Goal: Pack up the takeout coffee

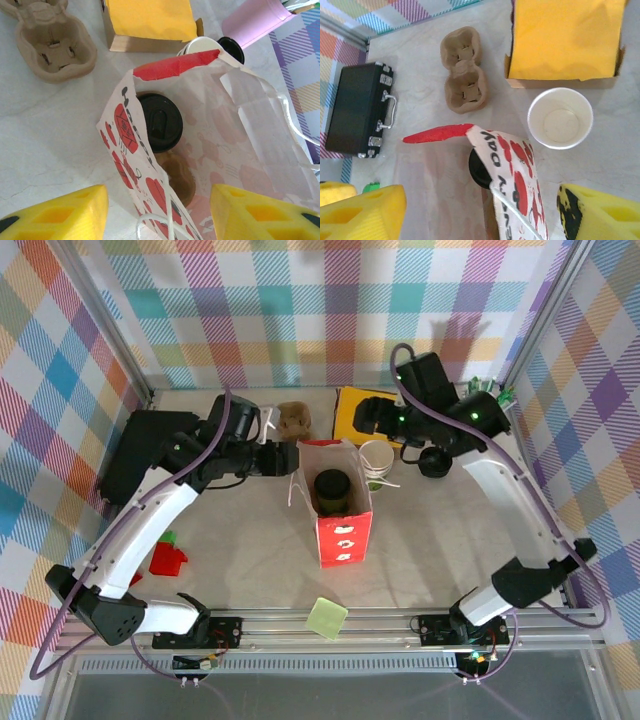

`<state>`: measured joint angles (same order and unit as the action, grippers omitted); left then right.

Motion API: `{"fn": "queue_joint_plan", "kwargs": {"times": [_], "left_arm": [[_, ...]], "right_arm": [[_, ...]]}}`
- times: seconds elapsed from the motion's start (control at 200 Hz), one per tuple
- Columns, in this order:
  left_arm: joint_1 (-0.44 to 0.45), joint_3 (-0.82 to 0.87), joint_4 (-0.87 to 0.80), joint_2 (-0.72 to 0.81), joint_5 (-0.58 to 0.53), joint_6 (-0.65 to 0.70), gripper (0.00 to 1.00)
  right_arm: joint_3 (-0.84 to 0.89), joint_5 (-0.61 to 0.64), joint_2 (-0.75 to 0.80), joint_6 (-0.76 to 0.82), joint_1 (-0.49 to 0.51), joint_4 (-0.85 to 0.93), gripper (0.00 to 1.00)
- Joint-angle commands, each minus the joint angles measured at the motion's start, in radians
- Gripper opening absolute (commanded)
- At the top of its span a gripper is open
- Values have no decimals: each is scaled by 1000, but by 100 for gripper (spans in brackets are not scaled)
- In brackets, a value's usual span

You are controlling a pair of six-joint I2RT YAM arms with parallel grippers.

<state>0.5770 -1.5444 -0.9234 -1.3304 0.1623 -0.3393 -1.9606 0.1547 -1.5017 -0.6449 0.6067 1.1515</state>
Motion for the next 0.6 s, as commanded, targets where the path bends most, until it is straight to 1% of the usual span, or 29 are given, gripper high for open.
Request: {"fn": "queue_joint_plan", "kwargs": {"times": [0.0, 0.19, 0.38, 0.515, 0.595], "left_arm": [[23, -40, -39, -20, -28, -37, 56], [65, -60, -45, -67, -43, -63, 56], [96, -85, -67, -116, -61, -79, 55], [113, -80, -71, -137, -71, -75, 49], [114, -80, -74, -148, -78, -70, 44]], "right_arm": [[89, -22, 81, -44, -40, -89, 80], [193, -44, 160, -70, -86, -111, 81], [224, -76, 173, -70, -111, -104, 81], [230, -99, 167, -65, -125, -104, 81], [233, -116, 160, -64, -132, -108, 82]]}}
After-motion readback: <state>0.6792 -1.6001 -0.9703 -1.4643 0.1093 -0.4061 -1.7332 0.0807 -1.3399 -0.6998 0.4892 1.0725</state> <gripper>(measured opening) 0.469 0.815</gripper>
